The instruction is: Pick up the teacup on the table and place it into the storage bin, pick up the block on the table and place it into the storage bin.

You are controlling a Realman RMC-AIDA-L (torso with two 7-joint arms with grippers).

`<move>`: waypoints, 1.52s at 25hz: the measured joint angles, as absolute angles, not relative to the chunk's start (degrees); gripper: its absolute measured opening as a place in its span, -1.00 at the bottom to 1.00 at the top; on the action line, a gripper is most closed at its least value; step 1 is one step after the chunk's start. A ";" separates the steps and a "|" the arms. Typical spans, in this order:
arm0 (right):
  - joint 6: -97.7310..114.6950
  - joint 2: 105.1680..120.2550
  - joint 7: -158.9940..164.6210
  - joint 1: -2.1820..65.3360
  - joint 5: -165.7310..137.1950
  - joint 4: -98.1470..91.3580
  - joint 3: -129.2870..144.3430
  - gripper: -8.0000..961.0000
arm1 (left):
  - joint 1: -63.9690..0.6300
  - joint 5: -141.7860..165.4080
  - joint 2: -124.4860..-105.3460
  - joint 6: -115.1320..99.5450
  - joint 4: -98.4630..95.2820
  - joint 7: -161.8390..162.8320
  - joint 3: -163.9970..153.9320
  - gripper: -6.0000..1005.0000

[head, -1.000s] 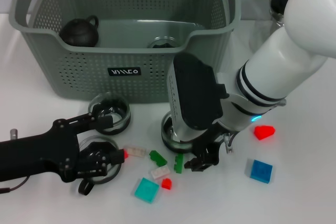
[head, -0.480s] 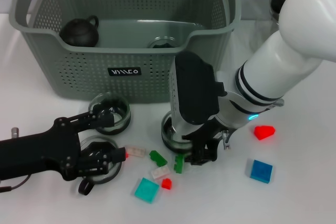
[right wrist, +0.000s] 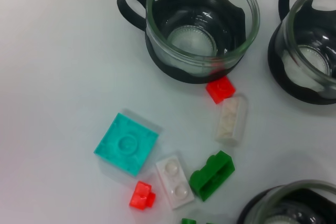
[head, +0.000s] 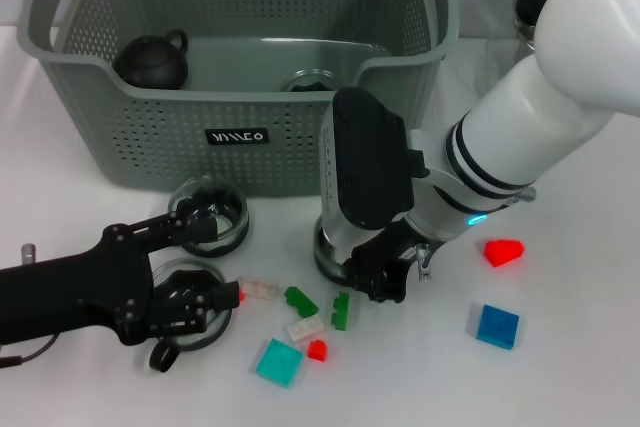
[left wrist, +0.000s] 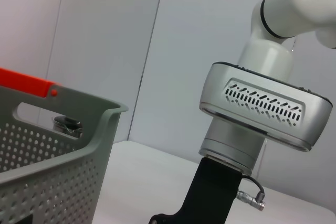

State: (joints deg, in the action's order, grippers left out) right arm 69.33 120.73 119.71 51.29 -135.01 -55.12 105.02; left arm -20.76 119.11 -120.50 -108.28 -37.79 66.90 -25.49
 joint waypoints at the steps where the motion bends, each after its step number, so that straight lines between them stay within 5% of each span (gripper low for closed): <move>1: 69.48 120.69 119.71 51.23 -134.91 -55.26 104.97 -0.51 | -20.75 119.10 -120.50 -108.28 -37.79 66.90 -25.49 0.68; 6: 73.83 120.41 119.06 50.65 -132.26 -57.16 101.19 -0.86 | -20.72 119.09 -120.50 -108.28 -37.79 66.90 -25.44 0.68; 14: 91.66 120.22 119.00 41.59 -125.27 -76.82 78.53 -0.85 | -20.40 119.07 -120.43 -108.28 -37.89 67.00 -24.79 0.68; 22: 82.00 120.25 123.39 36.46 -113.29 -89.89 72.87 -0.84 | -21.08 119.08 -120.36 -108.32 -37.84 67.16 -24.58 0.68; 38: 41.82 119.72 134.07 72.26 -128.01 -32.28 69.58 -0.83 | -21.21 119.09 -120.68 -108.31 -37.61 67.24 -24.52 0.68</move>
State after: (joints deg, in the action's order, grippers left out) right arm 41.82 119.72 134.07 72.26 -128.01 -32.28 69.58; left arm -21.21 119.09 -120.68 -108.31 -37.61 67.24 -24.52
